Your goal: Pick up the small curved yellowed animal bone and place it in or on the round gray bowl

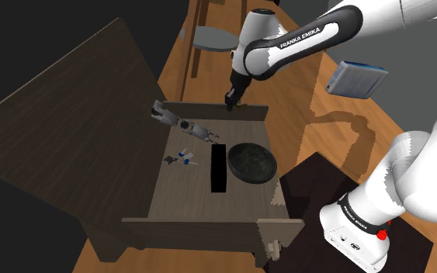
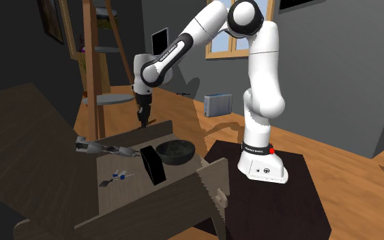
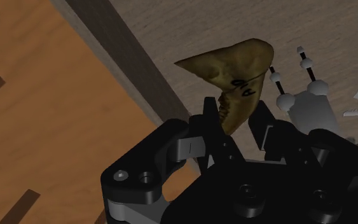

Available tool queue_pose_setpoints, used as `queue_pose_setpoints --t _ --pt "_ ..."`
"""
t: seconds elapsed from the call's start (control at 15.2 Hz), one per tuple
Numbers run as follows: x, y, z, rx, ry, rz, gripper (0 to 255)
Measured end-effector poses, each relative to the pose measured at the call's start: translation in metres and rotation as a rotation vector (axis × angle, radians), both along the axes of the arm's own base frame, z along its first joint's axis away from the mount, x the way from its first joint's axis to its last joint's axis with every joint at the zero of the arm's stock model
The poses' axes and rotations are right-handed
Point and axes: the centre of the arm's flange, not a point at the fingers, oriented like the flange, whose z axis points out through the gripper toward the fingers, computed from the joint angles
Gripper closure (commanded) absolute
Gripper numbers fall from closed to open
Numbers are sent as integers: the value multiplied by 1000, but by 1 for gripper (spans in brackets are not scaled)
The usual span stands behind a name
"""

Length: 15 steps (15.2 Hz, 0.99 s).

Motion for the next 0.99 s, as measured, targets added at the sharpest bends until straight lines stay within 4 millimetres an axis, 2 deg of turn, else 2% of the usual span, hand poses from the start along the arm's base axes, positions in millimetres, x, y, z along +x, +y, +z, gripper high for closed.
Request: queue_pose_setpoints --t 0.4,0.46,0.99 --pt "0 0 30 0 0 0 255" --pt "-6 3 31 0 0 0 255" --pt "-101 35 36 0 0 1 255"
